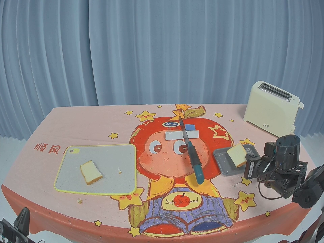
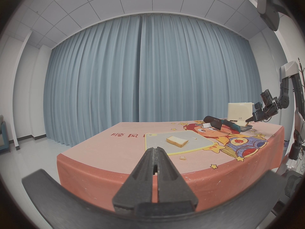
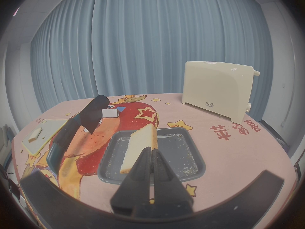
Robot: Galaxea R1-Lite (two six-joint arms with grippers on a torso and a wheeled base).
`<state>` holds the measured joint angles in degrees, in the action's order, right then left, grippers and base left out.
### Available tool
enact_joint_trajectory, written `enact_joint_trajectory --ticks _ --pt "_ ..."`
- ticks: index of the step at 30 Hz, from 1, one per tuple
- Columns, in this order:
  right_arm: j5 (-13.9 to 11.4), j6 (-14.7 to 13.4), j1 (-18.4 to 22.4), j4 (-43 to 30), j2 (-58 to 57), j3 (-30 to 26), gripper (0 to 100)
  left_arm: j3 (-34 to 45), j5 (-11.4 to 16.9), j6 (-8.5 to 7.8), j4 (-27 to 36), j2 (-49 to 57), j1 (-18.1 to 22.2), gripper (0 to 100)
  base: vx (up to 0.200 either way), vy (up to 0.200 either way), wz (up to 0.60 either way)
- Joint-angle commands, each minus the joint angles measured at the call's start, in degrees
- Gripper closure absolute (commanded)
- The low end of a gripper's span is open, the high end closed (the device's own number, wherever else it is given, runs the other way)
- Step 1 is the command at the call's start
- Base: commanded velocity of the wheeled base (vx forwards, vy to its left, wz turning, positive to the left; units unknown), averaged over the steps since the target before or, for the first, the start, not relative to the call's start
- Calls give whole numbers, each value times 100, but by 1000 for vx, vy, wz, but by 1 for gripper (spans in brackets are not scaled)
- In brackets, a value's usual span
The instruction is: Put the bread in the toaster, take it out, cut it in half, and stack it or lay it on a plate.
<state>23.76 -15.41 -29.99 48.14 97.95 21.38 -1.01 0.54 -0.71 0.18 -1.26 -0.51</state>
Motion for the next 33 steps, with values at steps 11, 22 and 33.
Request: enact_joint_trajectory --ticks 11,22,33 --pt "-20 196 371 55 -180 -161 100 92 -1 0 -1 3 -2 100 0 0 0" --pt "-29 196 257 55 -162 -257 100 92 -1 9 -1 3 -2 100 0 0 0" --pt "-20 126 81 73 -127 -205 100 92 -1 0 -1 3 -2 100 0 0 0"
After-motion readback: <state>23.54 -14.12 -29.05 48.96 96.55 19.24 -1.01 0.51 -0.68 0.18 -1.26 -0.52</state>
